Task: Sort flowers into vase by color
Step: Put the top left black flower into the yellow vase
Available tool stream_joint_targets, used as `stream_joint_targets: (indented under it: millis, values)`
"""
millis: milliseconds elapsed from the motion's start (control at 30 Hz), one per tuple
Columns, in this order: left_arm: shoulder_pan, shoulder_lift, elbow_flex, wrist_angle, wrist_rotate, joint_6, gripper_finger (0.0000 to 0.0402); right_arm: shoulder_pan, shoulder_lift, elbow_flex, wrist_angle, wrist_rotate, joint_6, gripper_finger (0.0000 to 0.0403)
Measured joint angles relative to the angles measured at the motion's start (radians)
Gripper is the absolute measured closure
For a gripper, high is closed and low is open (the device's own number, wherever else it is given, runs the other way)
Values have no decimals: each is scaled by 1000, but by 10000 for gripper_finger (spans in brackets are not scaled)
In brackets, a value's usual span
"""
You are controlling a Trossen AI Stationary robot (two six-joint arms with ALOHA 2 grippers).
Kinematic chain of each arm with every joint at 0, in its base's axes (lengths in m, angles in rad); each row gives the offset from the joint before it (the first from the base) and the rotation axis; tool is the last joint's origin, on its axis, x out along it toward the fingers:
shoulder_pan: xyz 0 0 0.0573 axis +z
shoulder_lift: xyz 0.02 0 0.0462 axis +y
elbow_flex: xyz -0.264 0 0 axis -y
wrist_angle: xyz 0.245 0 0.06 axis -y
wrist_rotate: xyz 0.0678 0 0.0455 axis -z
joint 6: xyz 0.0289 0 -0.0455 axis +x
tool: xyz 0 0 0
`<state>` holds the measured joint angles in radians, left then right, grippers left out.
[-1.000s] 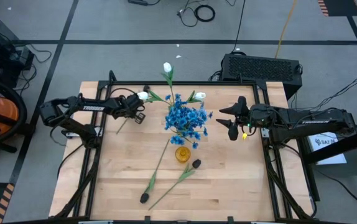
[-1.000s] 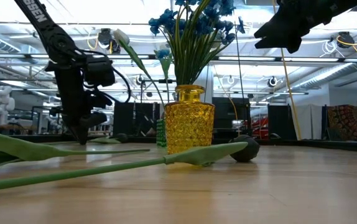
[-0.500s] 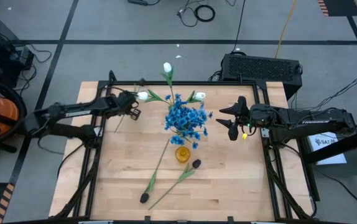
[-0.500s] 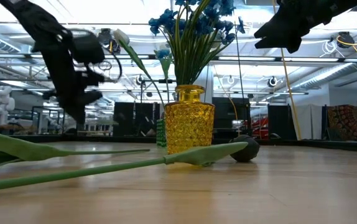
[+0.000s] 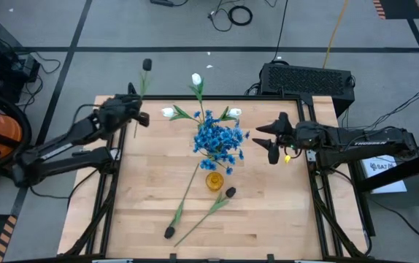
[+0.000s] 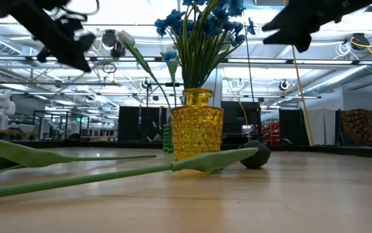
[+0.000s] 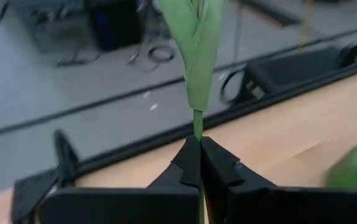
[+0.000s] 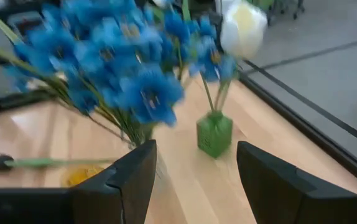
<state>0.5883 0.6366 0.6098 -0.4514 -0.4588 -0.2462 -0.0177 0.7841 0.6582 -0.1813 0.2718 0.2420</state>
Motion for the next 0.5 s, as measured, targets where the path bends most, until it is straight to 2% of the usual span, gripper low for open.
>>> stream_joint_targets:
  millis: [167,233,300,500]
  values:
    - [-31,-143,32,27,79,57,401,0,0,0,99,-71,-9,188]
    - [-45,-190,55,32,151,78,401,0,0,0,128,-94,-10,188]
    - [-62,-234,70,64,259,80,401,0,0,0,153,-100,-10,188]
    - [-129,-320,71,297,645,34,401,23,0,0,243,-121,-23,188]
